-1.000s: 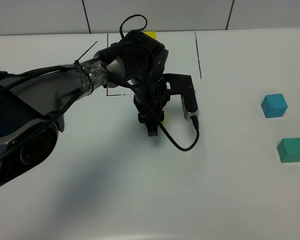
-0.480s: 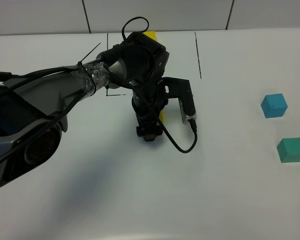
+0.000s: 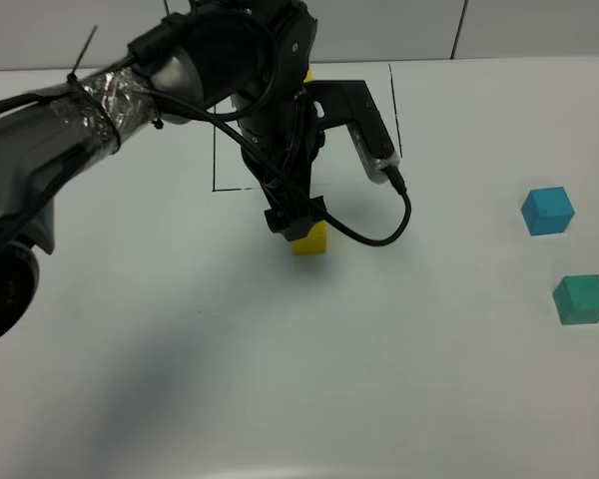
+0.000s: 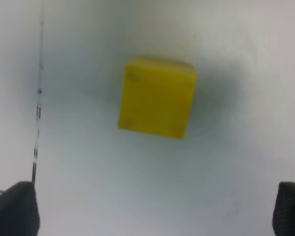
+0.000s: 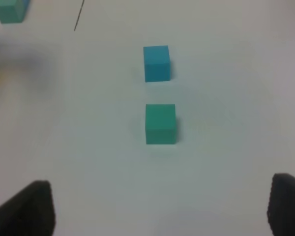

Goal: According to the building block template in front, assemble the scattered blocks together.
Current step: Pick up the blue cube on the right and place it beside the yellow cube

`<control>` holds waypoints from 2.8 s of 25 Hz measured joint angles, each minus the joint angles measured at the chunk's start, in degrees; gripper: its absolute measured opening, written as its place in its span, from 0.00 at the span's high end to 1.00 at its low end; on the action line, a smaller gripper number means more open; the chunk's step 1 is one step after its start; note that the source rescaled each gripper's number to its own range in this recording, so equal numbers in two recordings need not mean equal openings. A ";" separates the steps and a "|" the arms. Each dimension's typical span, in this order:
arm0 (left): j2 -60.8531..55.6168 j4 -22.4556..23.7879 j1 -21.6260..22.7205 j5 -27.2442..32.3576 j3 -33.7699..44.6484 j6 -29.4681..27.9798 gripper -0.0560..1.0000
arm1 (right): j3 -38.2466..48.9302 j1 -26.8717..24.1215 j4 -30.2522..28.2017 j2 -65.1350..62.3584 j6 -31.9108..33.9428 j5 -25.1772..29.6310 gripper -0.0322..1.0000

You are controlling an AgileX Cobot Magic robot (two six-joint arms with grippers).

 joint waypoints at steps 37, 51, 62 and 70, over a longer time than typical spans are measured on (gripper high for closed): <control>-67.97 2.11 24.62 -9.35 56.90 -39.34 0.08 | 0.00 0.00 0.00 0.00 0.00 0.00 0.24; -102.13 -2.91 24.62 -9.81 75.13 -39.67 0.08 | 0.00 0.00 0.00 0.00 0.50 0.00 0.24; -120.24 -10.37 24.62 -6.63 81.00 -33.98 0.11 | 0.00 0.00 0.00 0.00 1.03 0.00 0.25; -125.61 -10.49 24.62 -6.48 81.14 -33.74 0.17 | 0.00 0.00 0.00 0.00 1.10 0.00 0.25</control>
